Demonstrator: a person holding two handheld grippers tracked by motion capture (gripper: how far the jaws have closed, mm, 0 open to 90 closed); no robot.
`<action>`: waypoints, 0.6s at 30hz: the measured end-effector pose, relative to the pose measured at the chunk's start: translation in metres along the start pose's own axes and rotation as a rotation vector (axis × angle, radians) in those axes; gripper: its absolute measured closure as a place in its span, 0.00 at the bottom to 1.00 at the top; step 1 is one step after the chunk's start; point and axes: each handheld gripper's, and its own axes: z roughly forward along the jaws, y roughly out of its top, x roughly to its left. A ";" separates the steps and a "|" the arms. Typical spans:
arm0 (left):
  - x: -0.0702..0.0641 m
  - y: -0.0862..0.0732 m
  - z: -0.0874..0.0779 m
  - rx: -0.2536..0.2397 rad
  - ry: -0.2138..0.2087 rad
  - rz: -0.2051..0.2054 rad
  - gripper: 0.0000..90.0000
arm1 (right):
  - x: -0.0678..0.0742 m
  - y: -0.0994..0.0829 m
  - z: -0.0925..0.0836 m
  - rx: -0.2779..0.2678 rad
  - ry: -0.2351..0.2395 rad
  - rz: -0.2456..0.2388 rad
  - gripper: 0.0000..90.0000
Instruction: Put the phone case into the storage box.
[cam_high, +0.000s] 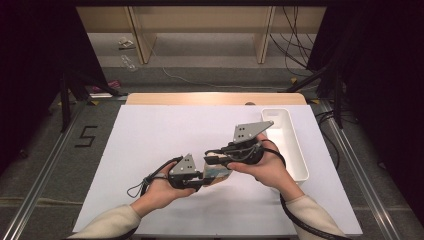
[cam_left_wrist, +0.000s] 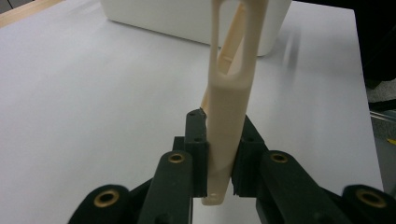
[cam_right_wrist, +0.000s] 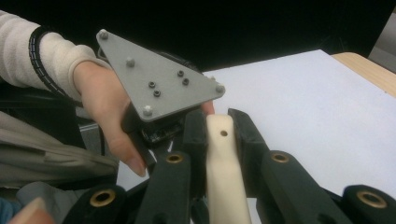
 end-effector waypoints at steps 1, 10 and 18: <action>0.000 0.000 0.000 0.000 -0.001 -0.001 0.88 | 0.000 0.000 0.000 0.000 0.000 0.000 0.88; 0.000 0.000 -0.001 0.005 0.001 0.003 0.88 | 0.000 -0.001 0.000 -0.006 -0.005 0.000 0.87; 0.001 0.000 -0.001 0.003 0.003 0.011 0.88 | -0.001 -0.001 0.000 -0.011 -0.006 -0.001 0.86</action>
